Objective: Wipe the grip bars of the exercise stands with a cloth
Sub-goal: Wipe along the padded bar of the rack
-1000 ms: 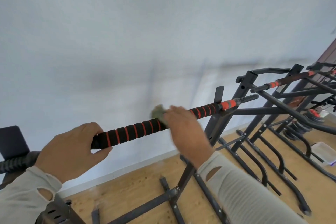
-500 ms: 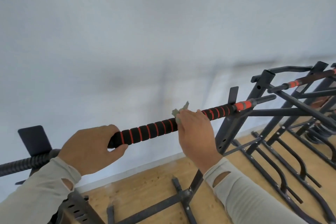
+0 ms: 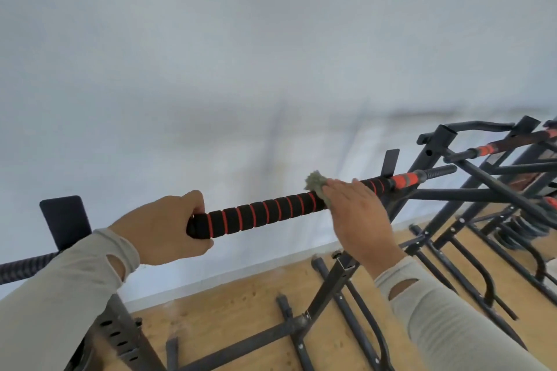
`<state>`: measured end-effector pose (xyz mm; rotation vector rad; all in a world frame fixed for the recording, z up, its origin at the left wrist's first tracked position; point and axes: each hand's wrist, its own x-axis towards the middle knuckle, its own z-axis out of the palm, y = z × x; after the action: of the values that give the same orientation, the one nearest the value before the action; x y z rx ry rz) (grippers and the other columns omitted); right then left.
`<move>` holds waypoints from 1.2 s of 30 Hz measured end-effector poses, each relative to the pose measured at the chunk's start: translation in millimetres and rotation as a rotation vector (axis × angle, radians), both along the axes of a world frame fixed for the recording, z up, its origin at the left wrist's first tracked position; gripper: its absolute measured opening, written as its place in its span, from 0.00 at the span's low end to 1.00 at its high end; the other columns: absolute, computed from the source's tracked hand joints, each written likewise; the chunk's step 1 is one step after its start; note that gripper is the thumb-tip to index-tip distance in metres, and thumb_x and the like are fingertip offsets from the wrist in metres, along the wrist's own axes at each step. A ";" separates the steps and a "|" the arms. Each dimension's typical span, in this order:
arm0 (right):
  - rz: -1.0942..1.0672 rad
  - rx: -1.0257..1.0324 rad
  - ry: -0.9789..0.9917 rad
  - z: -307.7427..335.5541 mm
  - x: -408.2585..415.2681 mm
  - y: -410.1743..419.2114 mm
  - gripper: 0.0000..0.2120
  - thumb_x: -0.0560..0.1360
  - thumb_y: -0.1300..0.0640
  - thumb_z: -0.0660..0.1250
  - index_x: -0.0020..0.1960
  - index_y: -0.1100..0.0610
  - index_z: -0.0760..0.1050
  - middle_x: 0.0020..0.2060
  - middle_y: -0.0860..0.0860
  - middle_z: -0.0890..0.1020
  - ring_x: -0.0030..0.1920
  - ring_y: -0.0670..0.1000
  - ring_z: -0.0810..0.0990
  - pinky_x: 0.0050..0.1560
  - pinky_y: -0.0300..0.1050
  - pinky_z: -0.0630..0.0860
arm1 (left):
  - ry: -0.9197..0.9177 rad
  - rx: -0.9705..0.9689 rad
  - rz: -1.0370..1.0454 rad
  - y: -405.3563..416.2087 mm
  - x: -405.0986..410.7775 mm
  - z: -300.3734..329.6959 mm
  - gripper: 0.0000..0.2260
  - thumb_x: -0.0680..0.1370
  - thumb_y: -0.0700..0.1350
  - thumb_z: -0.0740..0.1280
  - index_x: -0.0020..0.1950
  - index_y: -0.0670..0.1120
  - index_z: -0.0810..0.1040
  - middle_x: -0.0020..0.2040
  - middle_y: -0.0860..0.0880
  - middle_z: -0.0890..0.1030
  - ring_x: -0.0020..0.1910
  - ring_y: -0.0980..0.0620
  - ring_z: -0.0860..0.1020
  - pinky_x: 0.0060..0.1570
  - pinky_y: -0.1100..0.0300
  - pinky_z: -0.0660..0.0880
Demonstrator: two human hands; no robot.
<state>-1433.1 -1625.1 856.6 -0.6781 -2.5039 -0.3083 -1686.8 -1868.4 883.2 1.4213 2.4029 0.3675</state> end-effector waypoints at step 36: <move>-0.334 -0.034 0.021 20.2 42.4 60.0 0.10 0.76 0.67 0.69 0.53 0.55 0.81 0.42 0.51 0.86 0.44 0.57 0.82 0.54 0.55 0.79 | 0.179 0.030 -0.046 -3.1 5.7 1.7 0.09 0.74 0.63 0.65 0.48 0.60 0.71 0.37 0.55 0.80 0.34 0.58 0.78 0.38 0.62 0.76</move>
<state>-1390.7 -1565.0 876.8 -1.1095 -2.3751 -0.3750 -1681.1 -1871.5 885.0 1.5810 2.5091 0.2766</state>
